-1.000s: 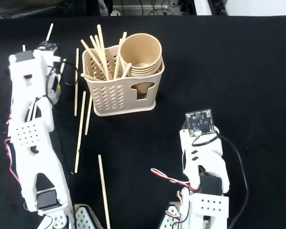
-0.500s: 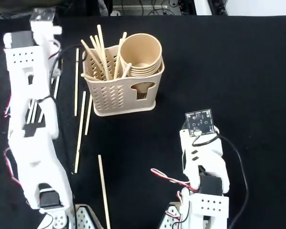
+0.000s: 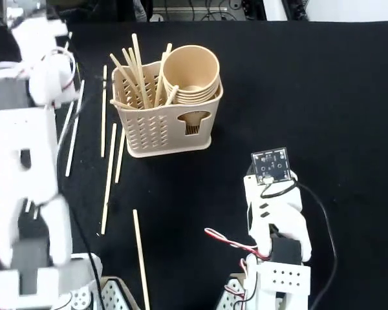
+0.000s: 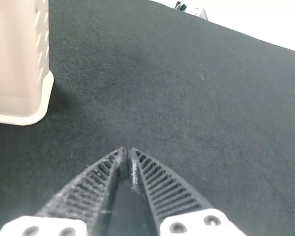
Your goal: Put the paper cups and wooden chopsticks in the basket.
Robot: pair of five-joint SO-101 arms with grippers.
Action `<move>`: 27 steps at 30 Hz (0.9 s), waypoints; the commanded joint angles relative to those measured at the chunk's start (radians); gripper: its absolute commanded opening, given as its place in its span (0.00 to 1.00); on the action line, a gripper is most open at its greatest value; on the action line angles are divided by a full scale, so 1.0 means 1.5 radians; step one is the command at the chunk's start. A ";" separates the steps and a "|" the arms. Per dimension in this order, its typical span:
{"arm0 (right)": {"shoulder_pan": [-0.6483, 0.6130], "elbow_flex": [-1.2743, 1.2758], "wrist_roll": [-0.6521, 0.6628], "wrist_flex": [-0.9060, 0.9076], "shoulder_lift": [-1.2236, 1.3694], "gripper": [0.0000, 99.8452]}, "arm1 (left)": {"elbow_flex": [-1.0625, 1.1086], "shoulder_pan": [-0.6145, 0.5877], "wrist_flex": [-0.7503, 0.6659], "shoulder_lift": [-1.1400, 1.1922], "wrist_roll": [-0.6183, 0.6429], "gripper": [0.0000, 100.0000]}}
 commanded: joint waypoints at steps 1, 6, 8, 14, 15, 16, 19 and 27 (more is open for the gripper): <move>-0.009 -0.002 0.006 -0.014 -0.007 0.01 | 0.255 0.006 -0.228 -0.213 0.004 0.03; -0.009 -0.002 0.006 -0.014 -0.007 0.01 | 0.430 0.025 -0.456 -0.348 0.038 0.03; -0.009 -0.002 0.006 -0.014 -0.007 0.01 | 0.473 0.034 -0.538 -0.379 0.071 0.03; -0.009 -0.002 0.006 -0.014 -0.007 0.01 | 0.549 0.086 -0.641 -0.438 0.105 0.03; -0.009 -0.002 0.006 -0.014 -0.007 0.01 | 0.549 0.091 -0.624 -0.440 0.106 0.03; -0.009 -0.002 0.006 -0.014 -0.007 0.01 | 0.549 0.093 -0.611 -0.442 0.107 0.03; -0.009 -0.002 0.006 -0.014 -0.007 0.01 | 0.565 0.091 -0.607 -0.442 0.107 0.03; -0.009 -0.002 0.006 -0.014 -0.007 0.01 | 0.598 -0.048 -0.475 -0.404 0.075 0.15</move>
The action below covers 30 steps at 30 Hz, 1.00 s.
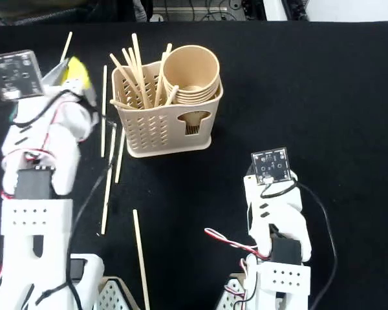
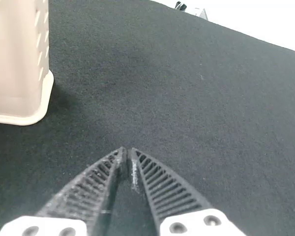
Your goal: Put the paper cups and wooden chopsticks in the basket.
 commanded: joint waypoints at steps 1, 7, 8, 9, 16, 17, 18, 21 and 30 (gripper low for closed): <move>-0.009 -0.002 0.006 -0.014 -0.007 0.01 | -0.009 -0.114 0.084 0.051 -0.012 0.17; -0.009 -0.002 0.006 -0.014 -0.007 0.01 | -0.107 -0.166 0.132 0.311 -0.093 0.18; -0.009 -0.002 0.006 -0.014 -0.007 0.01 | -0.143 -0.166 0.165 0.361 -0.110 0.18; -0.009 -0.002 0.006 -0.014 -0.007 0.01 | -0.181 -0.166 0.199 0.414 -0.126 0.18; -0.009 -0.002 0.006 -0.014 -0.007 0.01 | -0.500 -0.172 0.411 0.783 -0.207 0.18; -0.009 -0.002 0.006 -0.014 -0.007 0.01 | -0.547 -0.173 0.433 0.833 -0.211 0.18; -0.009 -0.002 0.006 -0.014 -0.007 0.01 | -0.594 -0.176 0.453 0.881 -0.211 0.18; -0.009 -0.002 0.006 -0.014 -0.007 0.01 | -0.738 -0.185 0.506 1.016 -0.211 0.18; -0.009 -0.002 0.006 -0.014 -0.007 0.01 | -1.123 -0.202 0.732 1.295 -0.211 0.10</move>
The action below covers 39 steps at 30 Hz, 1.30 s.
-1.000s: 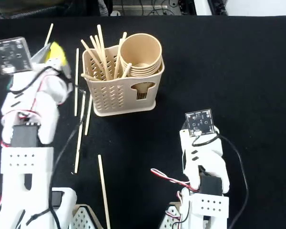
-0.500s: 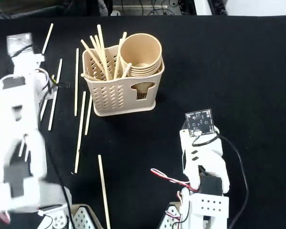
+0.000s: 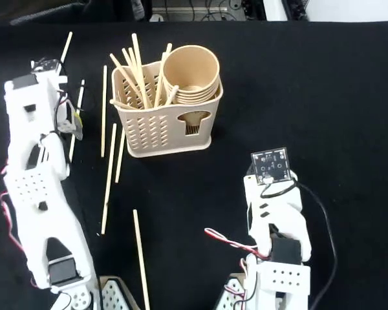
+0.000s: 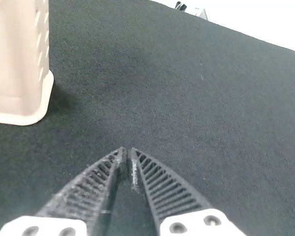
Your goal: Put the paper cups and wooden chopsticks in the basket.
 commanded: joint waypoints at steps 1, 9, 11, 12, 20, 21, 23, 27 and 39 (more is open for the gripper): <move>-0.009 -0.002 0.006 -0.014 -0.007 0.01 | -0.207 -0.013 0.108 0.107 -0.006 0.05; -0.009 -0.002 0.006 -0.014 -0.007 0.01 | -0.305 0.010 0.164 0.133 0.013 0.03; -0.009 -0.002 0.006 -0.014 -0.007 0.01 | -0.275 0.022 0.164 0.102 0.041 0.03; -0.009 -0.002 0.006 -0.014 -0.007 0.01 | -0.256 0.030 0.164 0.081 0.052 0.03; -0.009 -0.002 0.006 -0.014 -0.007 0.01 | -0.001 0.083 0.158 -0.272 0.113 0.03; -0.009 -0.002 0.006 -0.014 -0.007 0.01 | 0.037 0.085 0.146 -0.327 0.113 0.03; -0.009 -0.002 0.006 -0.014 -0.007 0.01 | 0.119 0.087 0.115 -0.440 0.113 0.03; -0.009 -0.002 0.006 -0.014 -0.007 0.01 | 0.325 0.090 -0.011 -0.662 0.115 0.03; -0.009 -0.002 0.006 -0.014 -0.007 0.01 | 0.897 0.192 -0.596 -1.295 0.117 0.03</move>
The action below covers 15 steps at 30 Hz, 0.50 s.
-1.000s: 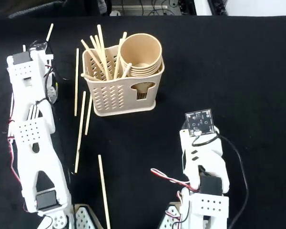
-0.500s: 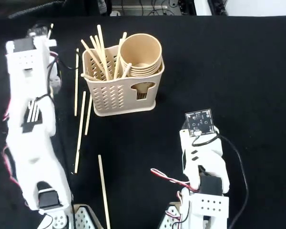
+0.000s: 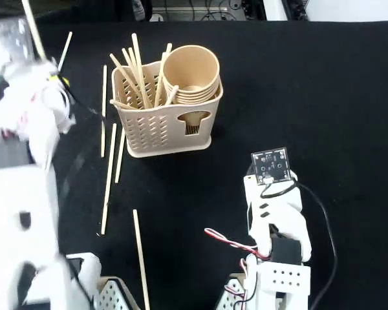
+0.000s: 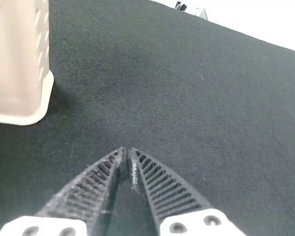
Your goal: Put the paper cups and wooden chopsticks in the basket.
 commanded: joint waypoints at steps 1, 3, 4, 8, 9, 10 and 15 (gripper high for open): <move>-0.009 -0.002 0.006 -0.014 -0.007 0.01 | 0.172 0.088 -0.272 -0.242 0.011 0.03; -0.009 -0.002 0.006 -0.014 -0.007 0.01 | 0.242 0.125 -0.416 -0.307 0.011 0.03; -0.009 -0.002 0.006 -0.014 -0.007 0.01 | 0.274 0.145 -0.489 -0.326 0.011 0.03; -0.009 -0.002 0.006 -0.014 -0.007 0.01 | 0.366 0.235 -0.694 -0.323 0.011 0.03; -0.009 -0.002 0.006 -0.014 -0.007 0.01 | 0.376 0.251 -0.701 -0.307 0.011 0.03; -0.009 -0.002 0.006 -0.014 -0.007 0.01 | 0.380 0.263 -0.700 -0.285 0.011 0.03; -0.009 -0.002 0.006 -0.014 -0.007 0.01 | 0.396 0.253 -0.703 -0.153 0.046 0.03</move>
